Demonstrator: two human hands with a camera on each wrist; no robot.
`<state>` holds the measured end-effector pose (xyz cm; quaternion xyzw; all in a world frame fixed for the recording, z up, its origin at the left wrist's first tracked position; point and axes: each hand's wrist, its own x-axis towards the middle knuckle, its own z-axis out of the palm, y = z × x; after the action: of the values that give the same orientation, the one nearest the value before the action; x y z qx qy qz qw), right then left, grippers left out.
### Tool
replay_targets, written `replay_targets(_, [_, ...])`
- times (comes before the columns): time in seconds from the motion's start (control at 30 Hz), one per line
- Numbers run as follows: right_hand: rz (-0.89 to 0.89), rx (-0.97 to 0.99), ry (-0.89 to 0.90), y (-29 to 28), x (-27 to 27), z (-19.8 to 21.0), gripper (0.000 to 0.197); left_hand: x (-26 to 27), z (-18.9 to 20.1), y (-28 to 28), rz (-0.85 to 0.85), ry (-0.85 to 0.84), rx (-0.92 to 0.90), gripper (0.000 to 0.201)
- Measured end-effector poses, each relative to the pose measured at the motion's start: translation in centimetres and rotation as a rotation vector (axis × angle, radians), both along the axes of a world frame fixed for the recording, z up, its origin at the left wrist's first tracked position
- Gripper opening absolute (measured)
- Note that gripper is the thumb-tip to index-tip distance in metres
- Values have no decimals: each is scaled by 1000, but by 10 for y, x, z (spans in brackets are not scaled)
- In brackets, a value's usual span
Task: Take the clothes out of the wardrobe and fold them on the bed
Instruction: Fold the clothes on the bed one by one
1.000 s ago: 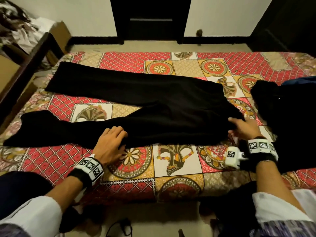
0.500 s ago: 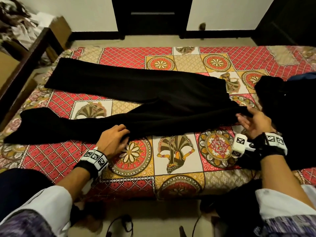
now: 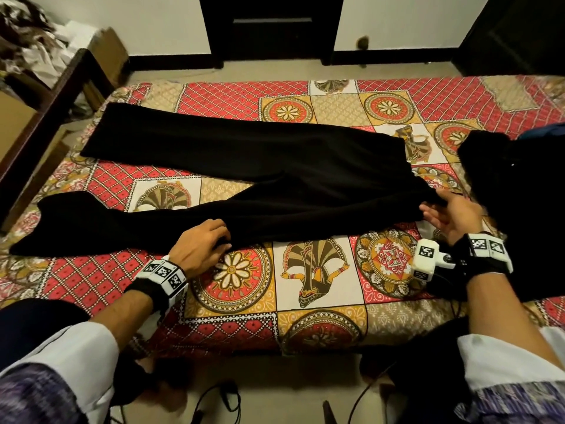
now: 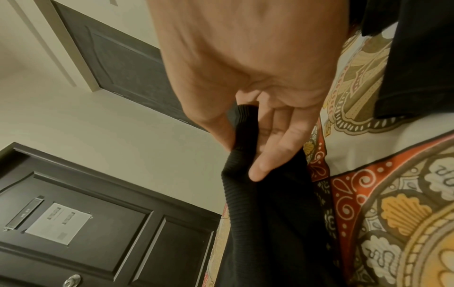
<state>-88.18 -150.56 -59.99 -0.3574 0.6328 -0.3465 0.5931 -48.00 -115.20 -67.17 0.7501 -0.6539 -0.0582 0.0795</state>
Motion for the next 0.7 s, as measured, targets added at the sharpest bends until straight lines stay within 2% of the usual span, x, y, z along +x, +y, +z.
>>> replay_targets(0.13, [-16,-17,3,-1,2,-4,12,9,2,-1,45,8,13,28])
replay_targets(0.27, [-22,-23,33,0,2,-6,14,0,3,-3,19,7,-28,10])
replay_targets(0.33, [-28,-23,36,1,3,-8,13,-4,0,-3,5,-9,-42,7])
replay_targets(0.5, [-20,-30,42,-2,5,-8,12,6,13,3,136,239,-98,6])
replay_targets(0.6, [-36,-42,42,-4,7,-10,18,11,38,-4,306,407,-134,7])
replay_targets(0.7, [-43,-56,46,-3,9,-9,21,15,59,-13,373,509,-178,9])
